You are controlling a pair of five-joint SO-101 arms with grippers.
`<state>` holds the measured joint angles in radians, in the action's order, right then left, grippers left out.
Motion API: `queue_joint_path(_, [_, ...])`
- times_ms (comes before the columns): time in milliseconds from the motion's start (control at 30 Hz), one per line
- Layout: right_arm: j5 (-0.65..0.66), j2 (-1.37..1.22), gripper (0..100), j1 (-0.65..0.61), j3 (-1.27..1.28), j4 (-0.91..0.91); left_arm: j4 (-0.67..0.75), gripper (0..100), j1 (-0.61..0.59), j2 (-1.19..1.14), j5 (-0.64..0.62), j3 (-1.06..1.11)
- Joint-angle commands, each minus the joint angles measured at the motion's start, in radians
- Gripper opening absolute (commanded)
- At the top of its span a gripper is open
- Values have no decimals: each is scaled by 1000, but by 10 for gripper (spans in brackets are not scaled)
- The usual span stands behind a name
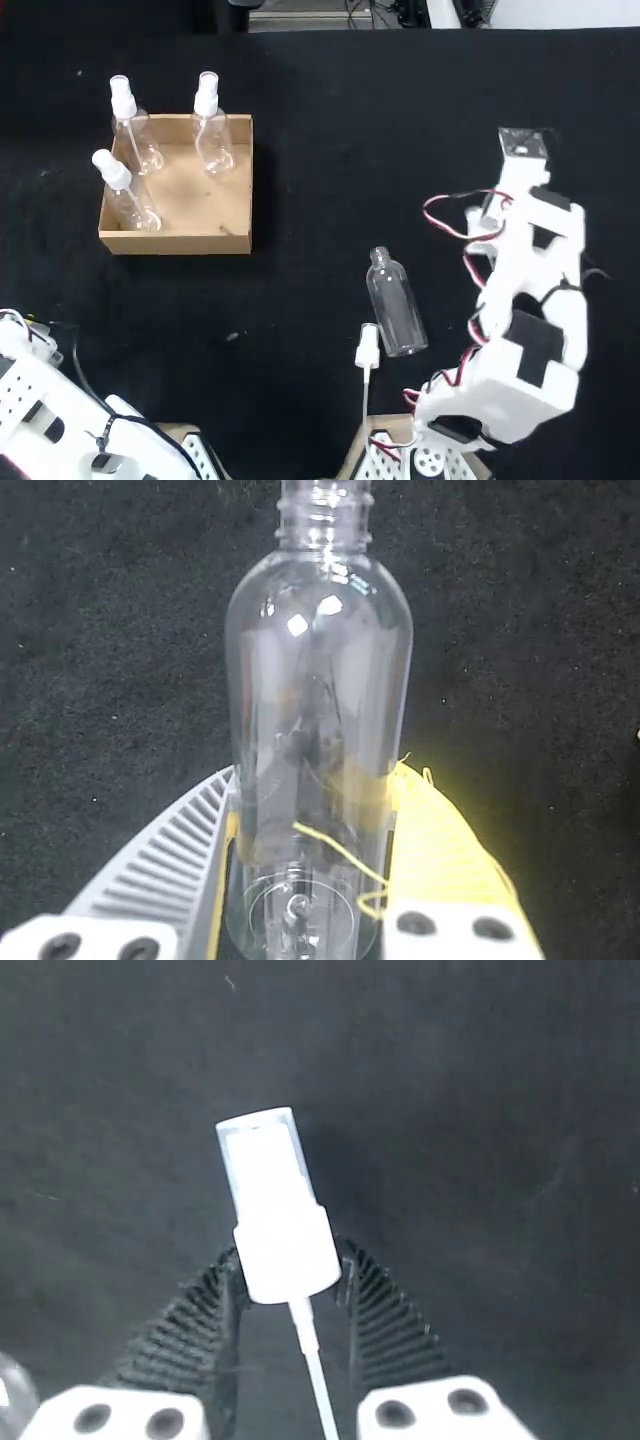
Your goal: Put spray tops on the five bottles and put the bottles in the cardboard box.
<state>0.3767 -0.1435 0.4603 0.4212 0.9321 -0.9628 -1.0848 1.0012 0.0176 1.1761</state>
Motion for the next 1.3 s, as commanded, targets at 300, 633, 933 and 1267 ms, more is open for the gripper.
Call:
queue_joint_path(300, [147,-54,262,20,-239,259,17,30,38,14,-3,-15])
queue_joint_path(633, [302,-180,259,-28,-248,241,17,30,38,14,-3,-16])
queue_joint_path(933, [322,-159,7,-15,-266,163,15,30,42,14,-3,-15])
queue_joint_path(1267, [132,205,10,-146,-367,471,8,30,160,17,-11,-33])
